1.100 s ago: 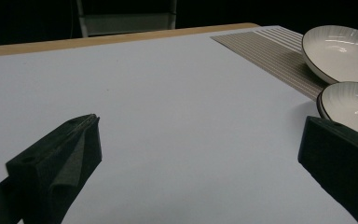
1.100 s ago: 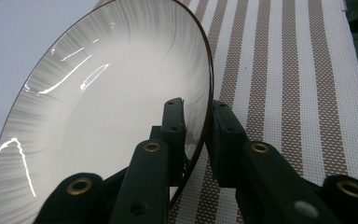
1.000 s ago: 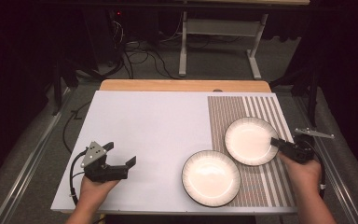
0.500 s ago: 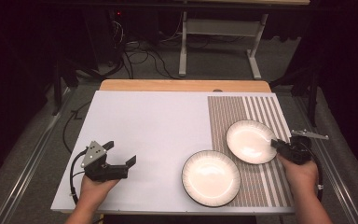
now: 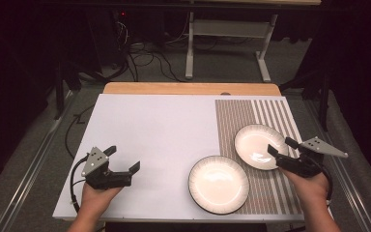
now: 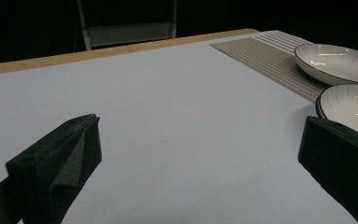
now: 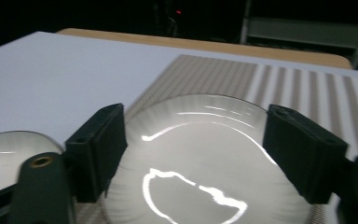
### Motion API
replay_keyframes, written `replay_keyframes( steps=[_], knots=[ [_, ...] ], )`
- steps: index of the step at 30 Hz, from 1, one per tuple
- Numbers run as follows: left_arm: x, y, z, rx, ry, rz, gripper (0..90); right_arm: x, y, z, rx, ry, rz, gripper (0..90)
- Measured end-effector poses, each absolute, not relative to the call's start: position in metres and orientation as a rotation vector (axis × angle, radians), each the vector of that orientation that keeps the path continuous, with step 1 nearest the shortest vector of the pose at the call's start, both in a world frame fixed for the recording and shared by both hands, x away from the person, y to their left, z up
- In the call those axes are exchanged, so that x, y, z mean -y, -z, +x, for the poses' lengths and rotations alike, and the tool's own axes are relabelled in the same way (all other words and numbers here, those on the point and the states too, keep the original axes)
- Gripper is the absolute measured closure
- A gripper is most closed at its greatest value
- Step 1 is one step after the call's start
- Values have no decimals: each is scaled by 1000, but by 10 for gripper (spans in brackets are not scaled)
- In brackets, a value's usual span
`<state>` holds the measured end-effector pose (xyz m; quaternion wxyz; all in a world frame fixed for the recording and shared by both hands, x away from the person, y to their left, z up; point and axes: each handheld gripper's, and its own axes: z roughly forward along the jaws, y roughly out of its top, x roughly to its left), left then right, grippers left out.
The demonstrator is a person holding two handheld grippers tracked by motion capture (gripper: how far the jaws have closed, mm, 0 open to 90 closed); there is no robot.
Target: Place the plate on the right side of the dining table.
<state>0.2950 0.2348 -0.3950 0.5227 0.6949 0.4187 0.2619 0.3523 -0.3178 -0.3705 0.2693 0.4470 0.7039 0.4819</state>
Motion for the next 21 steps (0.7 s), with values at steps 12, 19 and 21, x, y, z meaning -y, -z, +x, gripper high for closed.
replay_keyframes(
  steps=[12,19,21],
  knots=[
    [-231,389,289,-948,-635,1670,0,244,365,316,-2057,-1448,922,4],
    [-233,387,285,-950,-638,1657,0,240,366,312,-2058,-1454,913,4],
    [-234,387,285,-952,-639,1661,0,241,366,312,-2053,-1455,916,4]
  ],
)
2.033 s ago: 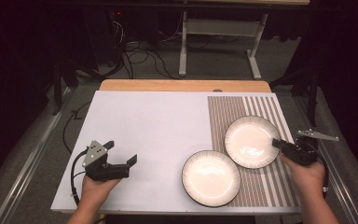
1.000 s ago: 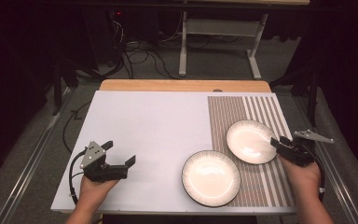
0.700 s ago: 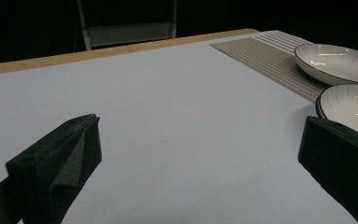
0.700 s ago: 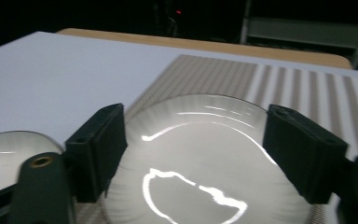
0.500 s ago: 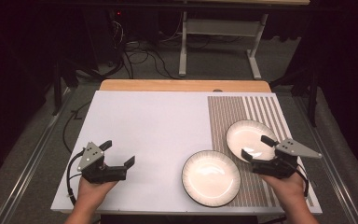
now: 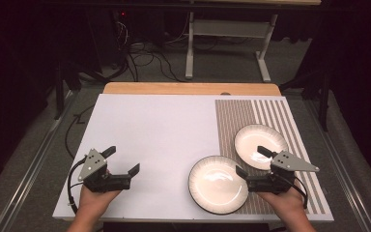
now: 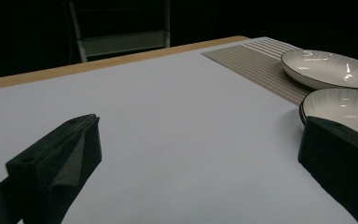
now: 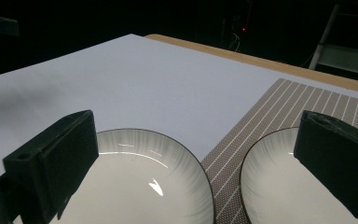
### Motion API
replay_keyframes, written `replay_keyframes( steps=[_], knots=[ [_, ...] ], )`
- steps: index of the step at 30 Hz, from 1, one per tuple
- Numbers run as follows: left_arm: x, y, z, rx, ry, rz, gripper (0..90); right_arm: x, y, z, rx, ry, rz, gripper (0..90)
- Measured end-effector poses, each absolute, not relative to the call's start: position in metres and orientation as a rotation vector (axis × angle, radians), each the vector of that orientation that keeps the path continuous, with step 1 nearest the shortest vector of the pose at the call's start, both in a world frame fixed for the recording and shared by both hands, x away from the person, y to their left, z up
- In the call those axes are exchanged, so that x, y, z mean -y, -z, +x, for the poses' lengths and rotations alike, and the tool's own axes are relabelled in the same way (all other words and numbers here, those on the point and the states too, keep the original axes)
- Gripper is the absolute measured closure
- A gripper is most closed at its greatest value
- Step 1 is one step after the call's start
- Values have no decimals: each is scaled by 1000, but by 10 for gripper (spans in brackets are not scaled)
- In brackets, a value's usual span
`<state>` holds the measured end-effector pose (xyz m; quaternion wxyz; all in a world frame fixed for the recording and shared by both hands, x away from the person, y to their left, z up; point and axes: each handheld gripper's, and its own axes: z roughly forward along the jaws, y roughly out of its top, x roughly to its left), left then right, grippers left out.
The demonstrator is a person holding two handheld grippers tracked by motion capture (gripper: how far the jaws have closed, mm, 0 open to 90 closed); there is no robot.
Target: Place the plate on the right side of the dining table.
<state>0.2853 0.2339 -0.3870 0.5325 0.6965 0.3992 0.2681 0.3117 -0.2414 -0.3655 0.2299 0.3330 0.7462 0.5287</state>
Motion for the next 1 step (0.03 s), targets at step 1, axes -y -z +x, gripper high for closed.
replay_keyframes(
  steps=[1],
  knots=[
    [-234,387,285,-952,-639,1661,0,243,365,312,-2051,-1454,914,4]
  ],
)
